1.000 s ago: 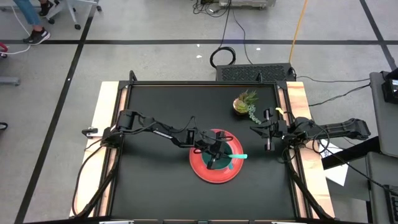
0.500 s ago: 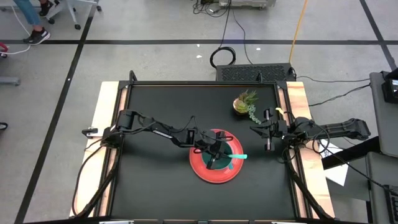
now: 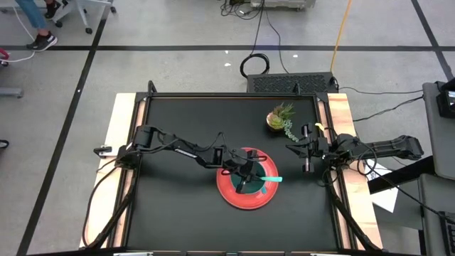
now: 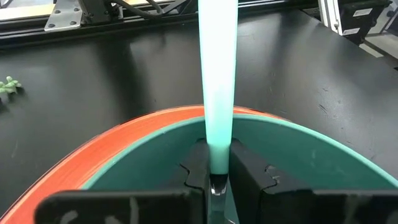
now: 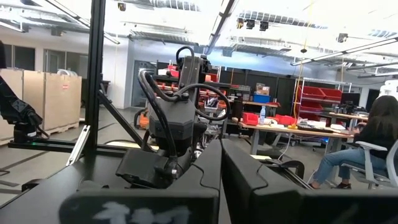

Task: Set table place
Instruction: Put the blue spoon into the green bowl

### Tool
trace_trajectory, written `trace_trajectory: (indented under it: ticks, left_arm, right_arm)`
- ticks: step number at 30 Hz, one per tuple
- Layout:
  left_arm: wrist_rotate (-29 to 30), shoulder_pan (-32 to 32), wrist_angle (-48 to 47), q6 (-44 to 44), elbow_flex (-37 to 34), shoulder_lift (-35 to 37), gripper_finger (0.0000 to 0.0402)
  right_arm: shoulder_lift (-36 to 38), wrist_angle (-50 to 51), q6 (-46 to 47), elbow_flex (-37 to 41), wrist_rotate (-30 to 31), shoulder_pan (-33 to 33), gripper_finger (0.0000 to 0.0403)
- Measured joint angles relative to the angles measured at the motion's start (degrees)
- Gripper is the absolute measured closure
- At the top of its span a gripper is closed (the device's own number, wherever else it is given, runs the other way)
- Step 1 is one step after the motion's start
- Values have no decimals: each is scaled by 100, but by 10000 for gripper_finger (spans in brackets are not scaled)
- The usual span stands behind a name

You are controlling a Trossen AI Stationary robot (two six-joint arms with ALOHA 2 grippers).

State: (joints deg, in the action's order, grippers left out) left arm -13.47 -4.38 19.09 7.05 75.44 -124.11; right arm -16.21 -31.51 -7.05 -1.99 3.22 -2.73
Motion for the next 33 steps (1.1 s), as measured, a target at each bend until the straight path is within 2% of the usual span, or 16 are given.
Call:
trace_trajectory:
  ticks: [4, 14, 33]
  left_arm:
    - [-4, 0, 0, 8, -2, 0, 364]
    - [-4, -2, -20, -39, -7, 0, 277]
    - [-3, -4, 31, -103, -11, 0, 215]
  right_arm:
    - [0, 0, 0, -1, 0, 1, 403]
    - [0, 0, 0, 0, 0, -1, 403]
    - [0, -2, 0, -1, 0, -1, 403]
